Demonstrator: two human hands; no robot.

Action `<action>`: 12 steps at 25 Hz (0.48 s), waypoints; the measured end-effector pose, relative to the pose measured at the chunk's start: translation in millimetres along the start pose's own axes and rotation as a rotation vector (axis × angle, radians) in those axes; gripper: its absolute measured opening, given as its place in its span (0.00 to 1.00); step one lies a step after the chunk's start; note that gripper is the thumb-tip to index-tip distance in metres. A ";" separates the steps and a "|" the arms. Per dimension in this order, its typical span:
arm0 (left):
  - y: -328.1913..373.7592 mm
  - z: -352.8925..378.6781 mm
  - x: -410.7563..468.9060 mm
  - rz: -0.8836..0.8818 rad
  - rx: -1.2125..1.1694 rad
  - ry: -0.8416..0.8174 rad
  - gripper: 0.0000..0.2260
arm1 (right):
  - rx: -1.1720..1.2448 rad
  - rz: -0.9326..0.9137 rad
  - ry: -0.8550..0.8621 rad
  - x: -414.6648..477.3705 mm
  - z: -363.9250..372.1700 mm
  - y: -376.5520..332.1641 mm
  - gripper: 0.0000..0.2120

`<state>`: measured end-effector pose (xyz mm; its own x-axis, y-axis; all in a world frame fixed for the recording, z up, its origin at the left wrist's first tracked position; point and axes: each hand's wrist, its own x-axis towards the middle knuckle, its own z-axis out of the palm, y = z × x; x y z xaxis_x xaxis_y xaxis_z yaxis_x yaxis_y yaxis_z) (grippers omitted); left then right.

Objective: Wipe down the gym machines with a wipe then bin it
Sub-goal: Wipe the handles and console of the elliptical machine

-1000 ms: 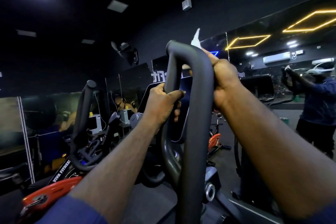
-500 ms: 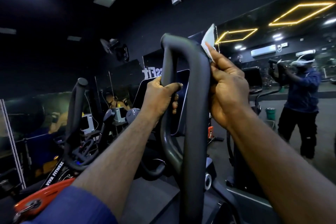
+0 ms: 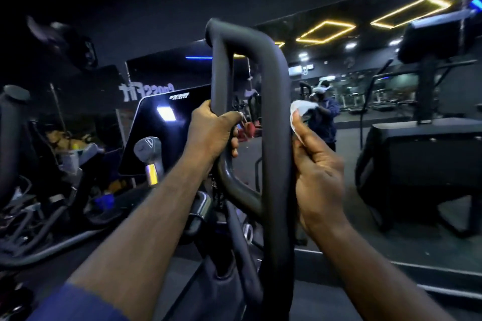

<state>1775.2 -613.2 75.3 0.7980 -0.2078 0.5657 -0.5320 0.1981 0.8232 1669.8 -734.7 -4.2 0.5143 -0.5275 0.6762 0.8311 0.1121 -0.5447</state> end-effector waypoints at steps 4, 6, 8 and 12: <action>-21.4 -4.9 -15.9 -0.032 -0.122 -0.034 0.10 | -0.506 -0.188 0.161 -116.8 -16.2 25.8 0.19; -24.0 -5.0 -21.2 -0.062 -0.188 -0.049 0.14 | -0.796 -0.322 0.163 -155.2 -29.3 31.1 0.20; -25.5 -4.6 -24.7 -0.079 -0.252 -0.072 0.11 | -1.049 -0.503 0.022 -144.5 -28.8 19.0 0.19; -35.8 -2.9 -35.6 -0.096 -0.344 -0.068 0.08 | -1.349 -0.588 -0.256 -86.6 -11.9 -6.2 0.20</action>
<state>1766.6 -610.1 25.5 0.8125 -0.3022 0.4985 -0.3202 0.4832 0.8149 1617.6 -699.7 -65.3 0.3249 -0.0459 0.9446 0.1844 -0.9766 -0.1109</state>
